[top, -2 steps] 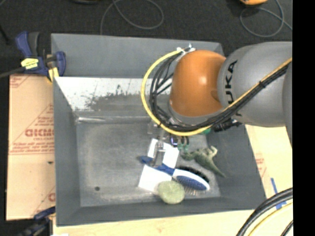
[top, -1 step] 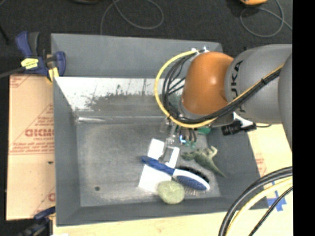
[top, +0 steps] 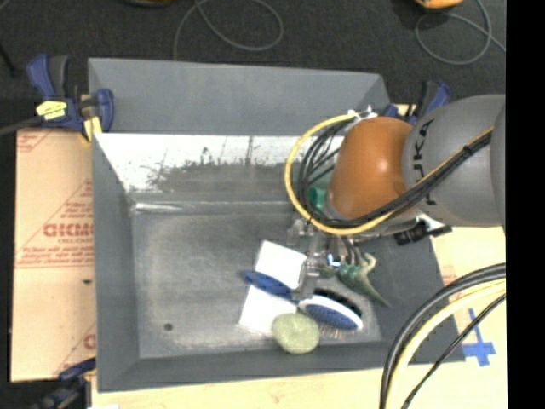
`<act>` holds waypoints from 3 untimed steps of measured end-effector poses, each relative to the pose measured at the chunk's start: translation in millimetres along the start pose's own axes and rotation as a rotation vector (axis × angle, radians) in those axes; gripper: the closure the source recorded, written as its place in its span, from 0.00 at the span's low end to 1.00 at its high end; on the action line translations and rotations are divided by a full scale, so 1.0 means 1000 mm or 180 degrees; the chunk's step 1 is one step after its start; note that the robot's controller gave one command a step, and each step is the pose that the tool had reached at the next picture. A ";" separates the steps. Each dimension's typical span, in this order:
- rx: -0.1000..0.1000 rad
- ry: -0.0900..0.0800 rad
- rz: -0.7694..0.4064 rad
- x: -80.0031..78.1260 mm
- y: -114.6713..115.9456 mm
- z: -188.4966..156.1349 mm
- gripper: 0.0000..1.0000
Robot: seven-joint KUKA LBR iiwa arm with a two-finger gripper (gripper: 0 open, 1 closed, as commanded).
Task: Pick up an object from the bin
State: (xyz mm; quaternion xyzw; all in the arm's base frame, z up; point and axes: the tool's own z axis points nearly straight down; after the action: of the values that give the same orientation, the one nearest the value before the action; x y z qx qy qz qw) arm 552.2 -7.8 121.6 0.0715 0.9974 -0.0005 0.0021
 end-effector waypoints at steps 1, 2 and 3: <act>0.0003 0.0017 0.0914 0.001 0.009 0.034 0.00; 0.0001 -0.0004 0.0844 -0.004 0.022 0.048 1.00; 0.0001 -0.0004 0.0845 -0.004 0.022 0.048 1.00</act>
Offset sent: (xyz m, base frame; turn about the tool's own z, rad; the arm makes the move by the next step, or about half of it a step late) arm 0.0043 0.0243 -0.0516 0.2640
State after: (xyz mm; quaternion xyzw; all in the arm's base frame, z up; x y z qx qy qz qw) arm 559.5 13.7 74.0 0.2028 0.9792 -0.0004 0.0028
